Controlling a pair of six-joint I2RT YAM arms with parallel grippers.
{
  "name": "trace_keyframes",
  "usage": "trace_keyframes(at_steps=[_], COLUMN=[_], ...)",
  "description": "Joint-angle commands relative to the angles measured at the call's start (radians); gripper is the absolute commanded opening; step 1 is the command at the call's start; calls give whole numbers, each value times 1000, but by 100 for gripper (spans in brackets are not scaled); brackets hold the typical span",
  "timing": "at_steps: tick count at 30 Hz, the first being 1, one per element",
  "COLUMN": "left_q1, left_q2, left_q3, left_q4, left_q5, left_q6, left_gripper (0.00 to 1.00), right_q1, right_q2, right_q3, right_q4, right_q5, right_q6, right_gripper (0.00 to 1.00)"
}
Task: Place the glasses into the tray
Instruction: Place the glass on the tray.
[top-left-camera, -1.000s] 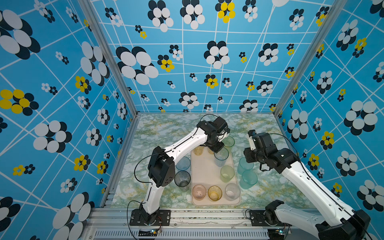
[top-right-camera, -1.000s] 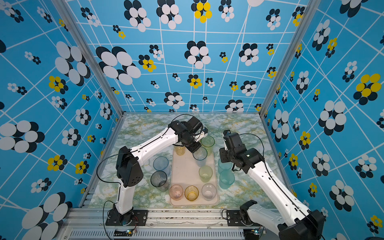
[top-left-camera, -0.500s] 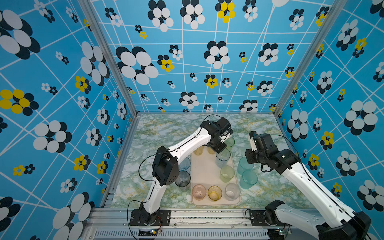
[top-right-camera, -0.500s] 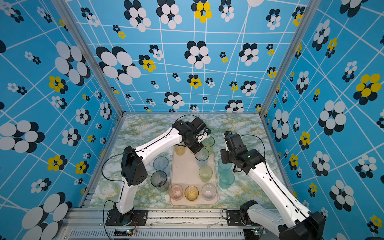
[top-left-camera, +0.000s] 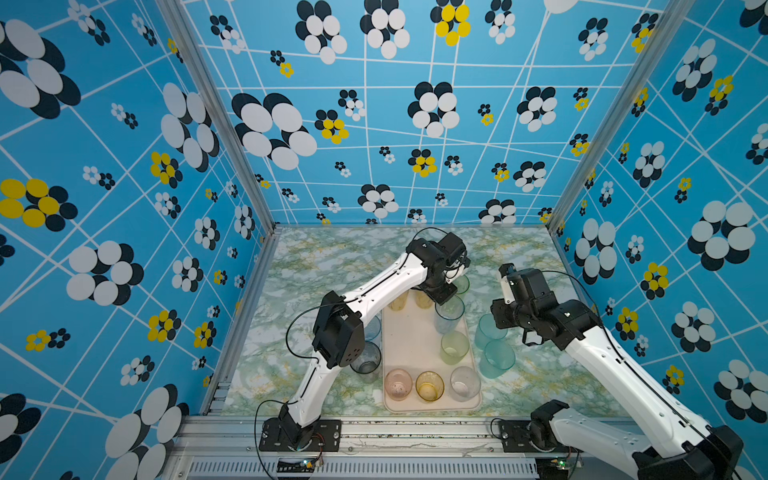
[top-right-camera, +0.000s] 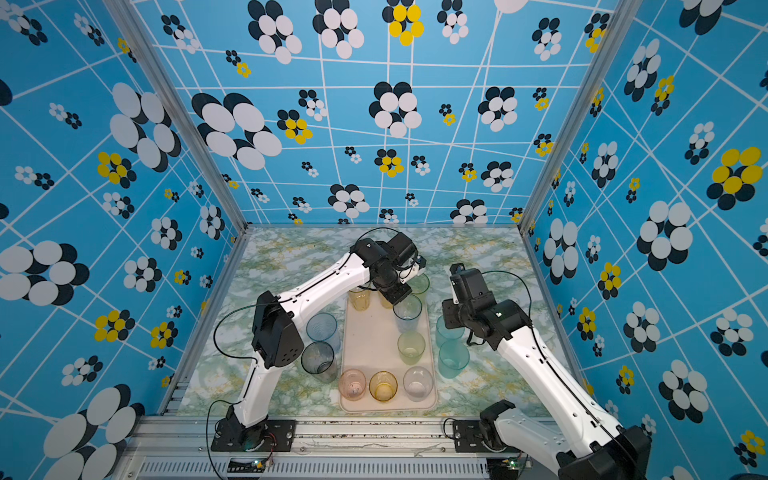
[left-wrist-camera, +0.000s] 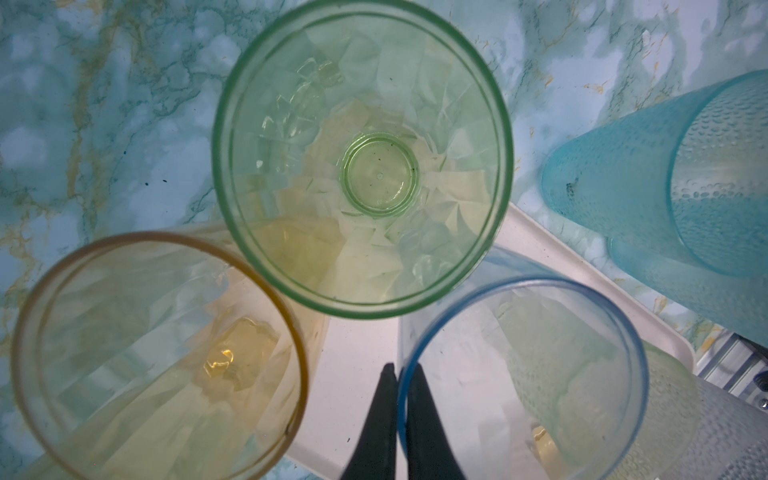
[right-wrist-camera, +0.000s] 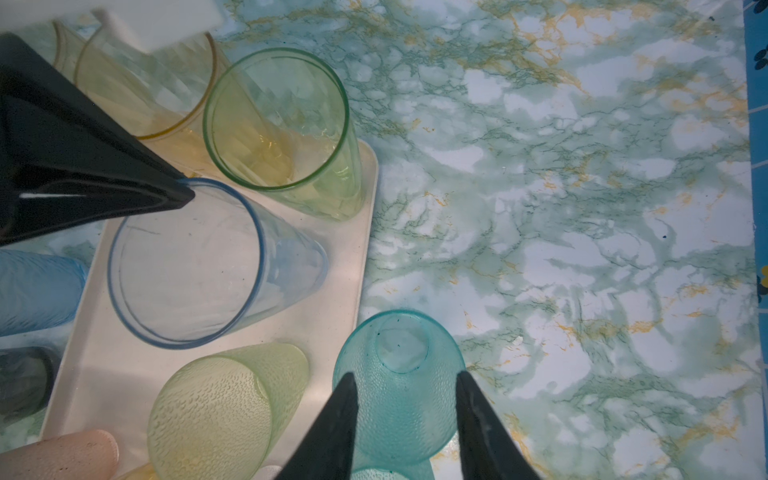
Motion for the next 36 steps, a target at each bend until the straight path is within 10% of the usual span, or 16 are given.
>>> trace_keyframes(at_steps=[1,36], left_q1=[-12,-22], left_q2=[37,-38], left_q3=[42,-25], left_q4=[-41,5], left_q5=[13,5], left_q6=[19,19], left_gripper=[9,36], right_q1=[-8,-22], right_q2=[-13,10], right_q3=[-15,1], right_q4=[-12,-33], right_q5=[-3,-28], right_q6=[-10,4], right_gripper=[42,44])
